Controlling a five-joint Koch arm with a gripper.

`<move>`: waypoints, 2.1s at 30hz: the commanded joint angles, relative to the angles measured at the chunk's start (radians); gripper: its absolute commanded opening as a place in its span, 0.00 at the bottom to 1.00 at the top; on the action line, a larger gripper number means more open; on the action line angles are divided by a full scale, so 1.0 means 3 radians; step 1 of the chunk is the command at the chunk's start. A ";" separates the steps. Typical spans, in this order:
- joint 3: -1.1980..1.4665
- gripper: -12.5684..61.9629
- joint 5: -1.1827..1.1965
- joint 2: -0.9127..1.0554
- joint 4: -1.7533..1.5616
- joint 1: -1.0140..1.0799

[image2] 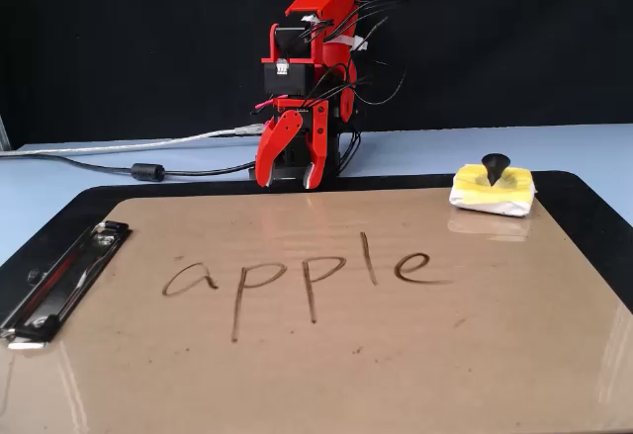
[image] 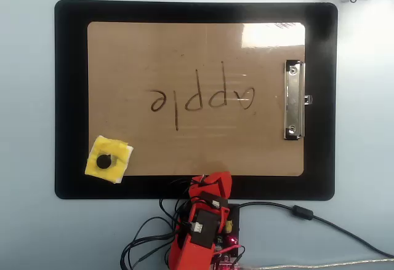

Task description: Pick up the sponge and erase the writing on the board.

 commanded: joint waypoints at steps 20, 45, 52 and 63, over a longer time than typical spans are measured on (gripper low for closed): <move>-0.0051 0.63 -0.0036 0.0143 0.0036 0.0036; -0.0199 0.62 -0.2265 0.0148 -0.1069 -0.2577; 0.0358 0.62 -0.2889 0.0143 -0.2807 -0.3656; 0.0414 0.62 -0.2904 0.0087 -0.4249 -0.4198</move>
